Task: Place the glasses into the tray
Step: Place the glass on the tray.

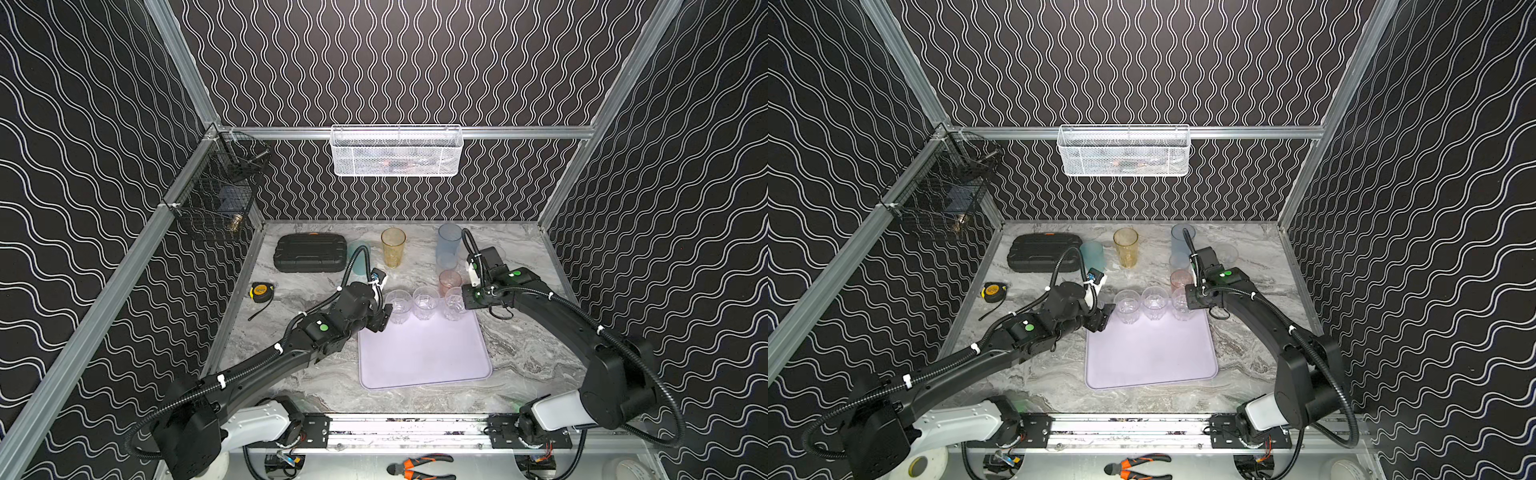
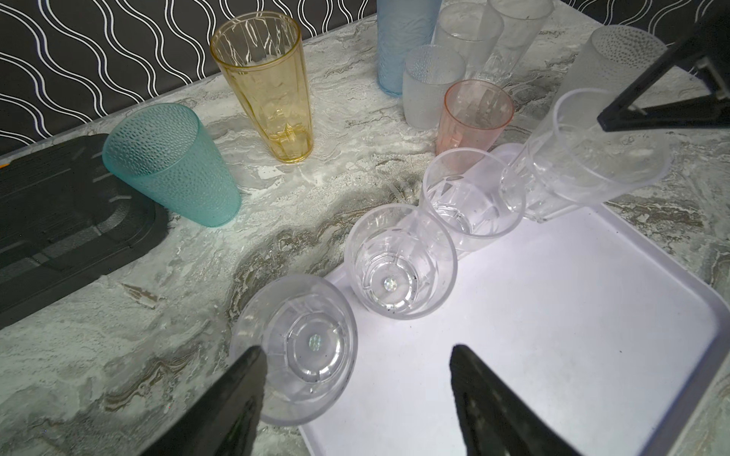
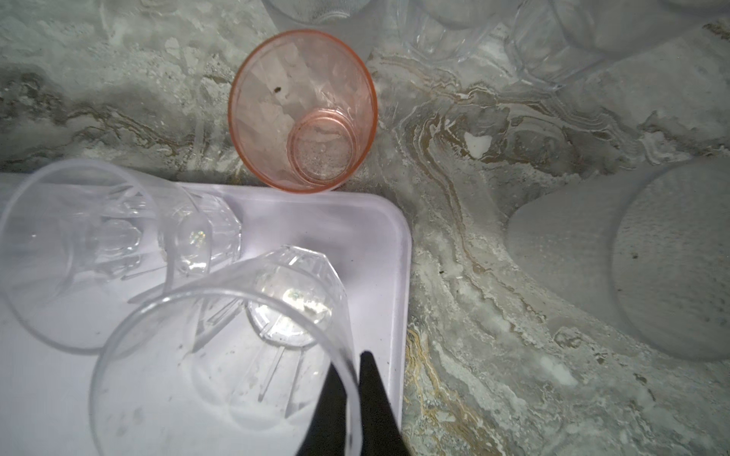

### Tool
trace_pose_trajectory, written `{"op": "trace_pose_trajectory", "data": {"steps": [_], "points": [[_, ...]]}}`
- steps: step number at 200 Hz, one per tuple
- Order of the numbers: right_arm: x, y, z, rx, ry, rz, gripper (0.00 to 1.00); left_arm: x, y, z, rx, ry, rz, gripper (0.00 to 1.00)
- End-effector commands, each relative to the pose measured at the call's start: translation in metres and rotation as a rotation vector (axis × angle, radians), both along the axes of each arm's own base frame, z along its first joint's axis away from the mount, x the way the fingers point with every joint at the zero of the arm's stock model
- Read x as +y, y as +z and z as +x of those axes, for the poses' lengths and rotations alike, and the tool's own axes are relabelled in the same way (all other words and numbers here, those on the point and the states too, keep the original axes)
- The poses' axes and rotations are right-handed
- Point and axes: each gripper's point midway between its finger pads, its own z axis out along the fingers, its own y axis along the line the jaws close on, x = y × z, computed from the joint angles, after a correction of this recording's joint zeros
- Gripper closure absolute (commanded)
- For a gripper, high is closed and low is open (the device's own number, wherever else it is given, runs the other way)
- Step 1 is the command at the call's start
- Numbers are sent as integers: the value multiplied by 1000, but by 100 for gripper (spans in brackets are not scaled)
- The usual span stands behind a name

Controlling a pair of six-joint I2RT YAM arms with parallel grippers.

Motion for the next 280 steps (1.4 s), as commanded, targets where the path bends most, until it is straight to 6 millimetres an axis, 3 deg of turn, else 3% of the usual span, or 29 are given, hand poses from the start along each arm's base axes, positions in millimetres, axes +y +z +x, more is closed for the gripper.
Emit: {"op": "trace_pose_trajectory", "data": {"steps": [1,139,228,280], "points": [[3,-4,10,-22,-13,9,100,-4,2,4,-14,-2,-22,23],[6,-32,19,48,-26,-49,97,-6,-10,10,6,-15,-31,23],[3,-36,25,46,-26,-114,96,-3,-15,12,17,-4,-30,23],[-1,-27,27,17,-29,-148,92,-1,-15,13,15,4,-30,23]]}}
